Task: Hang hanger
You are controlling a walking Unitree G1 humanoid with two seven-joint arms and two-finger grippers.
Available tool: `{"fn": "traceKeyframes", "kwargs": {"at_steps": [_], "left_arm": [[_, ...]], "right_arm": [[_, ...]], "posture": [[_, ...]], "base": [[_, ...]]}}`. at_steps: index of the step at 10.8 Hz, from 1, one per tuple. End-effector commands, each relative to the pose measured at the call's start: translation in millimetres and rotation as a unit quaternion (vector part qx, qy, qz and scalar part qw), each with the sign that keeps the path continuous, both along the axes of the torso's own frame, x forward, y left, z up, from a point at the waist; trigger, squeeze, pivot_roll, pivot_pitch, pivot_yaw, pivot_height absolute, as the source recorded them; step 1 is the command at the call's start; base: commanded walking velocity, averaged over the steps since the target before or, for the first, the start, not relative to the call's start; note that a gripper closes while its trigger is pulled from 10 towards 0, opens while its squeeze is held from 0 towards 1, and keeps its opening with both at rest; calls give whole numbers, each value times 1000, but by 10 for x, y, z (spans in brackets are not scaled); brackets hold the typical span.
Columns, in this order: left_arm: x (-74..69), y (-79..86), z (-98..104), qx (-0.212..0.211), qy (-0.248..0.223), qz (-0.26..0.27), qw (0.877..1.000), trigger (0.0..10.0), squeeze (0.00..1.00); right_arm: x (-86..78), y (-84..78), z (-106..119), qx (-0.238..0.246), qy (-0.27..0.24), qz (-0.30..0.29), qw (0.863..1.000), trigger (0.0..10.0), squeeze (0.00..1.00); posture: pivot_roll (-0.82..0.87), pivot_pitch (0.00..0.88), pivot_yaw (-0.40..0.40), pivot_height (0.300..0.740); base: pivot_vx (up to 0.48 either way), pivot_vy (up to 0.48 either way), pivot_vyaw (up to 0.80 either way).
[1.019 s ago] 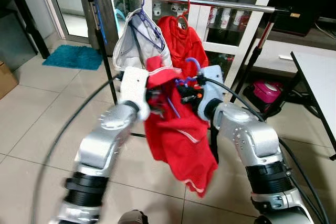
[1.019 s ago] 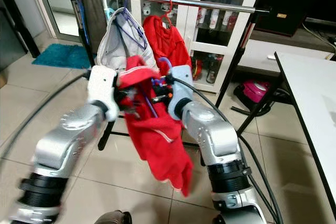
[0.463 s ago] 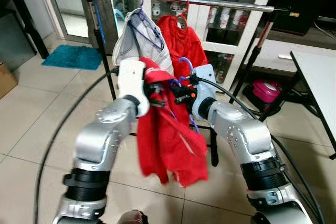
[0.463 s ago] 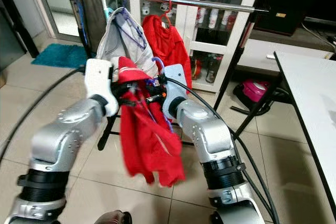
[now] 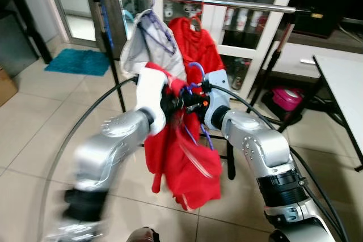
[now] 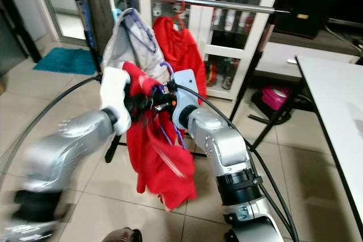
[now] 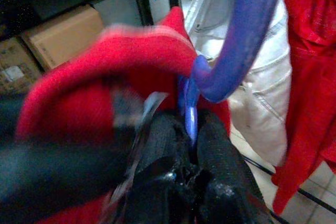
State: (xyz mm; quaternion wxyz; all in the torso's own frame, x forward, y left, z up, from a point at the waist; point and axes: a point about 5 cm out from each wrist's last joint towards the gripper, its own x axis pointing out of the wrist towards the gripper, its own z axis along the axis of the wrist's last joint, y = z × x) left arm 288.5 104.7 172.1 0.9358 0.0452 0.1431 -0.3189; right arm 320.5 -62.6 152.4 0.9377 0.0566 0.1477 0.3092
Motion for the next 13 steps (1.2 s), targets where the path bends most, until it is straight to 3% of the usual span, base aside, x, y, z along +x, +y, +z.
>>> {"fn": "traceKeyframes", "kwargs": {"at_steps": [1,2,4,5,6,7,8,9,10,11,12,13], "left_arm": [[-49,45,-81,53,8,-9,999,10000,1000],[-27,145,-69,64,1,15,998,10000,1000],[64,425,77,28,-35,100,994,10000,1000],[44,465,147,5,-50,84,995,10000,1000],[-34,510,196,17,-62,25,998,10000,1000],[-45,551,215,25,-66,17,997,10000,1000],[-24,911,346,102,-102,4,989,10000,1000],[-24,1121,386,161,-109,-11,981,10000,1000],[-49,1309,427,200,-104,-19,974,10000,1000],[-66,1390,451,212,-101,-21,972,10000,1000],[-80,1575,533,227,-108,-5,968,10000,0],[-120,1818,689,214,-127,28,968,10000,0]], "right_arm": [[52,-28,98,10,-20,-2,1000,0,0],[64,-36,99,9,-20,-1,1000,0,0],[102,-33,99,14,-15,-1,1000,0,0],[114,-24,92,14,-13,1,1000,0,0],[146,-30,99,-1,-24,7,1000,0,0],[160,-41,112,-10,-32,10,999,0,0],[192,-110,253,-30,-71,59,995,0,0],[148,-114,348,-14,-83,113,990,0,0],[98,-142,425,-1,-95,159,983,0,0],[78,-161,449,0,-101,176,979,0,0],[28,-212,491,1,-114,215,970,0,0],[-90,-295,572,19,-130,280,951,0,0]], "posture": [[54,0,-5,740],[61,0,-8,740],[69,0,-14,740],[74,0,-19,740],[73,0,-19,740],[72,0,-17,740],[73,0,-17,740],[72,0,-15,740],[69,0,-11,740],[68,0,-8,740],[66,0,-6,740],[66,0,-6,740]], "base": [[0,0,0],[0,0,0],[0,0,0],[0,0,0],[0,0,0],[0,0,0],[0,0,0],[0,0,0],[0,0,0],[0,0,0],[0,0,0],[0,0,0]]}}
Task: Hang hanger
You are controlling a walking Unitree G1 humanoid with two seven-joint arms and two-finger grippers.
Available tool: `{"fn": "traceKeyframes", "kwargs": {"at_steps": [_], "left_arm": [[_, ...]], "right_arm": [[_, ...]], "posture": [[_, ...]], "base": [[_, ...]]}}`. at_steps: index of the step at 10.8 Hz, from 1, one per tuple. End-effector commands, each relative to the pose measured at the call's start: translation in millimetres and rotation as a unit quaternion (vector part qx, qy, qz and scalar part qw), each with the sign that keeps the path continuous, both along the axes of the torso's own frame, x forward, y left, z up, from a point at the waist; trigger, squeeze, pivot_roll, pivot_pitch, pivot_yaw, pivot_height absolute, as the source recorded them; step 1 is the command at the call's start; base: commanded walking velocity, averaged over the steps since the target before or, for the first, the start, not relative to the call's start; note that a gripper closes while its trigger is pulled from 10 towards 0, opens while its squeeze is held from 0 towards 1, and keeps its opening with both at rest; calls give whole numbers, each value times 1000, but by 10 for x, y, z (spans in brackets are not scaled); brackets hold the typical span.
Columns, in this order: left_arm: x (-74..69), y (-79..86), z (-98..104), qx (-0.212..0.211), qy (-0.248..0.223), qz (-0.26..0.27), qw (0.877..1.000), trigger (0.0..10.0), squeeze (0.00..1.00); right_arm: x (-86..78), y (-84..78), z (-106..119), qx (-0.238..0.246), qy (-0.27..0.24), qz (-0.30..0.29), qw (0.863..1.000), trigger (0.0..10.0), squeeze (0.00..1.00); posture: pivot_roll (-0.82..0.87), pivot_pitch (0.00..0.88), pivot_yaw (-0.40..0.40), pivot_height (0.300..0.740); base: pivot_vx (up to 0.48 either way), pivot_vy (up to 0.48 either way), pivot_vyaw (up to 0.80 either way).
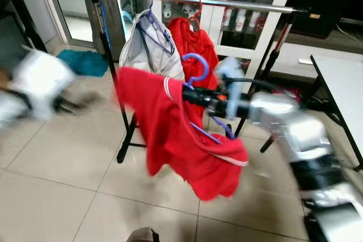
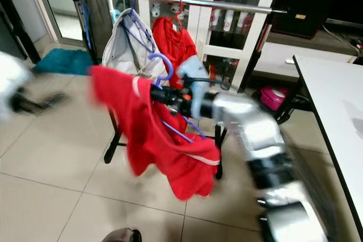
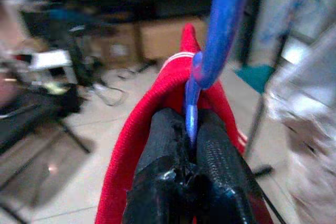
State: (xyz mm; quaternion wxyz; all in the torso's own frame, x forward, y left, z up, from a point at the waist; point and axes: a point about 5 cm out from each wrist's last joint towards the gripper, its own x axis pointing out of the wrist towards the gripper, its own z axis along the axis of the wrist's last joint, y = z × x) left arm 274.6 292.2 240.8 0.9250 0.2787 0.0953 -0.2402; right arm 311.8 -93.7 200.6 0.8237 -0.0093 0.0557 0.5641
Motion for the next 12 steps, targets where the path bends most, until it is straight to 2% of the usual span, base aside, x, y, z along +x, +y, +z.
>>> {"fn": "traceKeyframes", "kwargs": {"at_steps": [1,2,3,4,5,6,7,8,12], "left_arm": [[-44,85,-16,-4,8,-5,1000,10000,0],[-64,239,-14,-6,-8,16,1000,10000,0],[-69,253,-27,-35,-15,9,999,10000,0],[-89,221,-93,-65,4,-13,998,10000,0],[-148,170,-266,-105,52,-39,992,10000,0],[-195,141,-402,-130,76,-58,987,6667,0],[-229,129,-453,-141,89,-65,984,1804,0],[-314,134,-541,-157,117,-69,978,0,0],[-358,110,-592,-180,110,-70,975,0,0]], "right_arm": [[-61,-11,144,31,-23,34,999,0,0],[-119,-27,205,49,-20,67,996,0,0],[-155,-31,238,58,-19,88,994,0,0],[-185,-30,257,62,-19,103,993,0,0],[-214,-21,279,66,-20,115,991,0,0],[-235,-20,293,68,-20,123,990,0,0],[-240,-23,294,67,-20,124,990,0,0],[-254,-22,290,67,-17,126,990,0,0],[-295,-6,265,64,-10,137,988,0,0]], "posture": [[66,0,-6,740],[65,0,-1,740],[65,0,-3,740],[66,0,-2,740],[61,0,0,740],[59,0,0,740],[58,0,-1,740],[56,0,-1,740],[54,0,-4,740]], "base": [[0,0,0],[0,0,0],[0,0,0],[0,0,0],[0,0,0],[0,0,0],[0,0,0],[0,0,0],[0,0,0]]}}
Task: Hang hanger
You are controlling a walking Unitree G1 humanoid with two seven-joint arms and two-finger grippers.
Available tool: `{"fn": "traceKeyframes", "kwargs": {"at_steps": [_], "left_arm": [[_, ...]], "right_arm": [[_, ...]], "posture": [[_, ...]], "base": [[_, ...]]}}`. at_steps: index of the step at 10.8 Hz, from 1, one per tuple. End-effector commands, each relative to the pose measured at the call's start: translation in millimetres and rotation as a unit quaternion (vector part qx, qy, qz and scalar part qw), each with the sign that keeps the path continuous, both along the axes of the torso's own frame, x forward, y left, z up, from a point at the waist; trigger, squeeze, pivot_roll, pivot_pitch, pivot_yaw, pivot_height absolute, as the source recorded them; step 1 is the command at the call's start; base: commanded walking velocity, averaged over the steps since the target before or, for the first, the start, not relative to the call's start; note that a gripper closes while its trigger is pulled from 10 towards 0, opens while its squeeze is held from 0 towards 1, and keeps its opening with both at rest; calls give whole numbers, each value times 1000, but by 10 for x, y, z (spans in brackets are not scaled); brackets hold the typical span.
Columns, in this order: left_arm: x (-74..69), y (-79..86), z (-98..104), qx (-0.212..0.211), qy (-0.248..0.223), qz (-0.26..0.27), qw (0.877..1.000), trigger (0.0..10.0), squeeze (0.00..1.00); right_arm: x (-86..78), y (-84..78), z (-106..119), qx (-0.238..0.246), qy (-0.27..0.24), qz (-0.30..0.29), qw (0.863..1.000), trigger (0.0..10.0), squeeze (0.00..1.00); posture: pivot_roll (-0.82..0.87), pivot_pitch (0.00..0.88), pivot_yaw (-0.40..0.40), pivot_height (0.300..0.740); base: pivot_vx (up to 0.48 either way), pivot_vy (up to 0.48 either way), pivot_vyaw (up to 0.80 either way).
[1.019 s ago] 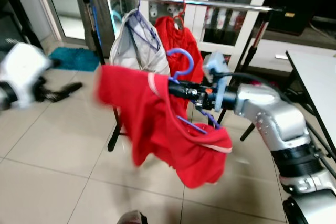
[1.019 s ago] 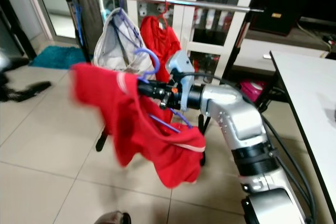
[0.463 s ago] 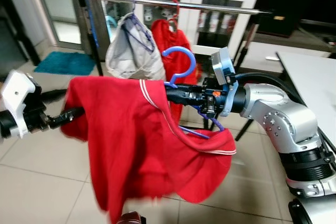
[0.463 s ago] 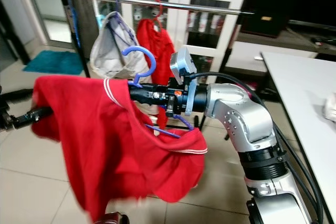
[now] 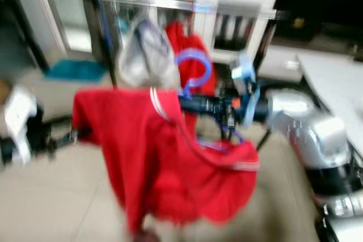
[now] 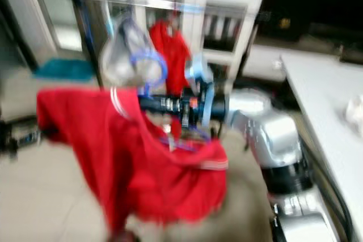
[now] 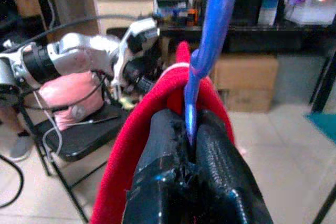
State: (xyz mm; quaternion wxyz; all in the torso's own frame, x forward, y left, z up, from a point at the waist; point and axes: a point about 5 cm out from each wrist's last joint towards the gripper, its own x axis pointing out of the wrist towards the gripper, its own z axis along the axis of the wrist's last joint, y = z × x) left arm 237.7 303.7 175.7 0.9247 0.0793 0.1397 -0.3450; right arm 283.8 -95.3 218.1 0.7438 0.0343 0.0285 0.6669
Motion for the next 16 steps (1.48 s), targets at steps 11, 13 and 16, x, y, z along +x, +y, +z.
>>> {"fn": "traceKeyframes", "kwargs": {"at_steps": [11,13,16], "left_arm": [[171,312,17,13,-78,179,981,0,0],[163,410,-111,31,-63,229,971,0,0],[134,612,-190,63,-57,315,945,0,0]], "right_arm": [[-64,43,58,12,-9,21,1000,0,0],[-53,33,60,13,-9,18,1000,0,0],[-49,36,59,12,-8,19,1000,0,0]], "posture": [[57,0,-6,740],[57,0,-6,740],[62,0,-9,740]], "base": [[0,0,0],[0,0,0],[0,0,0]]}}
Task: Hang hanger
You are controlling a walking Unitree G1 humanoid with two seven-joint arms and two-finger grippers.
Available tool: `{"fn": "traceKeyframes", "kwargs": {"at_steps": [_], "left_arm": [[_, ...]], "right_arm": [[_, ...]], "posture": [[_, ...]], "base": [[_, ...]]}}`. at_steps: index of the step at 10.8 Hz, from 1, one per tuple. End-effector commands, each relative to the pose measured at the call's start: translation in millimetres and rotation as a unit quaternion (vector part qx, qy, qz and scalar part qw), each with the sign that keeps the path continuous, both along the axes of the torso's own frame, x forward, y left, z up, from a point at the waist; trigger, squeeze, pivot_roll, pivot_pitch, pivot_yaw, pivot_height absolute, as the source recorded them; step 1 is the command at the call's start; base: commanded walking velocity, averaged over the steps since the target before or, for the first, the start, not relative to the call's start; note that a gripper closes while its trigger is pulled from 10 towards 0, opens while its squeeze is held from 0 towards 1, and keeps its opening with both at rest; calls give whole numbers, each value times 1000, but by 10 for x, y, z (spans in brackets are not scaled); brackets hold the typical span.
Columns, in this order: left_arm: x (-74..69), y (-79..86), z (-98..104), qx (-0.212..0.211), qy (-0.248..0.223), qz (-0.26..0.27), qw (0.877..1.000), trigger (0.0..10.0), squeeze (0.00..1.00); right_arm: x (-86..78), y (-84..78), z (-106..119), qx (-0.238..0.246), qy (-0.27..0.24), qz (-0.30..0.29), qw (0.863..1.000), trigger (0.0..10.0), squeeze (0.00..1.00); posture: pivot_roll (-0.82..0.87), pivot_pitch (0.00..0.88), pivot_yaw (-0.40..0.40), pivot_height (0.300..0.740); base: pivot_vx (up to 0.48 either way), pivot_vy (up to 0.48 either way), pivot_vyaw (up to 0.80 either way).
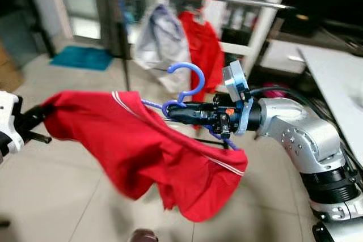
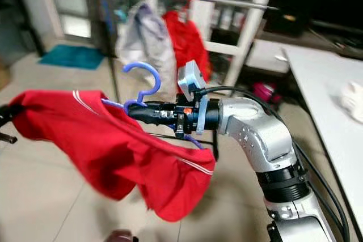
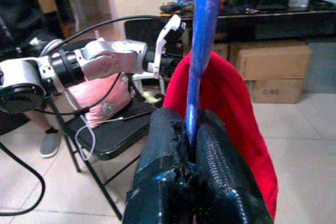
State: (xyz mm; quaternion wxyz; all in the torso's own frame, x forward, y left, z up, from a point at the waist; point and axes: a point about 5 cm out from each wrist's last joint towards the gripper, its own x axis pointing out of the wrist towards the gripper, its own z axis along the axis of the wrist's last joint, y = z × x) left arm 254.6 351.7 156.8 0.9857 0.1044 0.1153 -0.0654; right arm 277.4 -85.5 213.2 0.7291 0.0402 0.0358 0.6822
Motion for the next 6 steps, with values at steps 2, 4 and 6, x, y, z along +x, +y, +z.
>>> {"fn": "traceKeyframes", "kwargs": {"at_steps": [2,4,6], "left_arm": [[-49,246,-8,20,-1,91,996,0,0],[-83,378,-17,31,-5,159,987,0,0],[-68,325,-54,15,-6,153,988,0,0]], "right_arm": [[17,-59,104,12,-17,-2,1000,0,0],[25,-60,99,11,-17,-3,1000,0,0],[28,-66,94,10,-16,-5,1000,0,0]], "posture": [[62,0,-9,740],[65,0,-9,740],[64,0,-9,740]], "base": [[0,0,0],[0,0,0],[0,0,0]]}}
